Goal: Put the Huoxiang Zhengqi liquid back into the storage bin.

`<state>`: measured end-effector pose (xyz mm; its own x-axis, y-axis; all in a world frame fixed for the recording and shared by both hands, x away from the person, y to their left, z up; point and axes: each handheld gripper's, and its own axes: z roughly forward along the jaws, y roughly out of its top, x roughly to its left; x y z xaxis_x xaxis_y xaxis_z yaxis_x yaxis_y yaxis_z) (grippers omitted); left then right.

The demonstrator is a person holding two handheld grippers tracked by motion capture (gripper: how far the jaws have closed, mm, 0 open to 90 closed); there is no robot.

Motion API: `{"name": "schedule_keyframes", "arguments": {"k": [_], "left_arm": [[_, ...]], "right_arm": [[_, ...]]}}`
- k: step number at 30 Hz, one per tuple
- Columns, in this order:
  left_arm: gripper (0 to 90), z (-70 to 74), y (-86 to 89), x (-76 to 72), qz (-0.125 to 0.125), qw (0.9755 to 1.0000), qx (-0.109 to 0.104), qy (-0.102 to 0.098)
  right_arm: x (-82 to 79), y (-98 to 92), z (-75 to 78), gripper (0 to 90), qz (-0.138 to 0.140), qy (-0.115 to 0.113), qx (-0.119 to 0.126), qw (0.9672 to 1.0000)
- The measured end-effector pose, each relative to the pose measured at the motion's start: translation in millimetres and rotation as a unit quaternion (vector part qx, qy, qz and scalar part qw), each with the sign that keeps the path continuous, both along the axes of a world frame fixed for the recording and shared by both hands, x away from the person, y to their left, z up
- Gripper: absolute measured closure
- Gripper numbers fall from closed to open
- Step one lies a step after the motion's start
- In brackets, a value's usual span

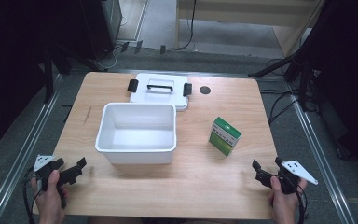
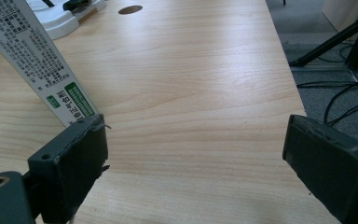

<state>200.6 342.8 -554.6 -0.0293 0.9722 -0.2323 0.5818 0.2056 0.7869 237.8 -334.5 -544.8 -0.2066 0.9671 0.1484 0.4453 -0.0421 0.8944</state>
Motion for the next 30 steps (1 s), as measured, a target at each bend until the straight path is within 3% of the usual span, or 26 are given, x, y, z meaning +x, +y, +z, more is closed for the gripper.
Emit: {"name": "schedule_keyframes", "arguments": {"k": [12,16,21,26,30], "left_arm": [[11.1,-0.1,2.0,0.2,-0.003,1.0,-0.005,0.001],[12.2,-0.3,0.9,0.3,-0.002,1.0,-0.004,0.001],[13.2,-0.4,1.2,0.3,-0.002,1.0,-0.004,0.001],[13.6,-0.9,0.0,0.9,-0.002,1.0,-0.002,0.001],[13.7,-0.9,-0.5,0.9,-0.005,1.0,-0.001,0.001]], "right_arm": [[-1.4,0.8,1.7,13.0,0.002,-0.005,-0.008,0.9999],[-1.9,2.5,5.8,18.2,-0.005,-0.01,-0.028,0.9995],[-1.6,8.1,18.5,24.8,0.014,-0.014,-0.053,0.9984],[2.1,10.9,32.1,27.2,0.084,0.017,-0.034,0.9957],[9.9,13.6,41.4,27.7,0.11,0.063,-0.055,0.9905]]}}
